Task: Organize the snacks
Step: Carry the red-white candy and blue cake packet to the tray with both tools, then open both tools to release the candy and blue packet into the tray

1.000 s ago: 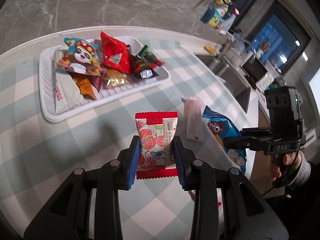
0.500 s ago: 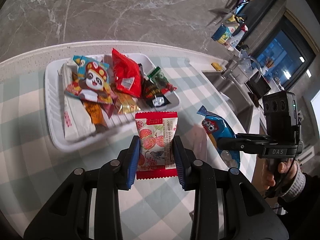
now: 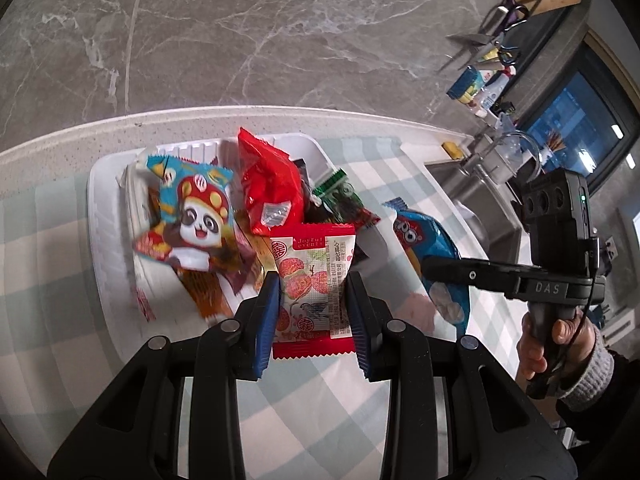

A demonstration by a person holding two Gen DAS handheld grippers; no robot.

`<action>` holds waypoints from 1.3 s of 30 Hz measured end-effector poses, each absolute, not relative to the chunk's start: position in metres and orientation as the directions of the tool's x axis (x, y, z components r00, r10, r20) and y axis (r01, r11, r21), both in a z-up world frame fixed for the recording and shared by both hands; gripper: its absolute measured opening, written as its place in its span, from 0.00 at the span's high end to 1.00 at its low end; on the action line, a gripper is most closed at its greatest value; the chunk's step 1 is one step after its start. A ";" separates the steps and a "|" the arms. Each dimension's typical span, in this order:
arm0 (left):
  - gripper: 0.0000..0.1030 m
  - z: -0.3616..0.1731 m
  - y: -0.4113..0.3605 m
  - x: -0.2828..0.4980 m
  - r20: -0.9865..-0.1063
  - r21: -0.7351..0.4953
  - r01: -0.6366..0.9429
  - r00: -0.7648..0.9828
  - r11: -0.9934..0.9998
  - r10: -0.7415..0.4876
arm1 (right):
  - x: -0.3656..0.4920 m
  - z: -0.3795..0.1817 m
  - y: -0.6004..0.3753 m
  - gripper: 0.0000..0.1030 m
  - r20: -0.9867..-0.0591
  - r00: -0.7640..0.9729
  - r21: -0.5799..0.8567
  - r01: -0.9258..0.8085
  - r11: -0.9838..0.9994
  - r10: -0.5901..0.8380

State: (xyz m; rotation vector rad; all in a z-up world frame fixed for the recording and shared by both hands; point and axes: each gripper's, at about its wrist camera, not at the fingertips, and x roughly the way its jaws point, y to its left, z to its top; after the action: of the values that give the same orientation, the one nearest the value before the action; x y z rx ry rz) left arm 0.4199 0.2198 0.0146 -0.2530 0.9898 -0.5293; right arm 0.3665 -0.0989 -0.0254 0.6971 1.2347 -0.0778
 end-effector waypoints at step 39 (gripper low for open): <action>0.69 -0.019 0.194 0.518 -0.792 -0.300 0.217 0.486 0.929 -0.369 | 0.468 -0.093 -0.139 0.70 -0.953 0.238 0.265 0.361 0.894 0.186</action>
State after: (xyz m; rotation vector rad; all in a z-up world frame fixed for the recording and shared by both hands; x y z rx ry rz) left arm 0.5180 0.1938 -0.0195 -0.1670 1.0027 -0.3586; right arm 0.4678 -0.1392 -0.0931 0.4857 1.3405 -0.1263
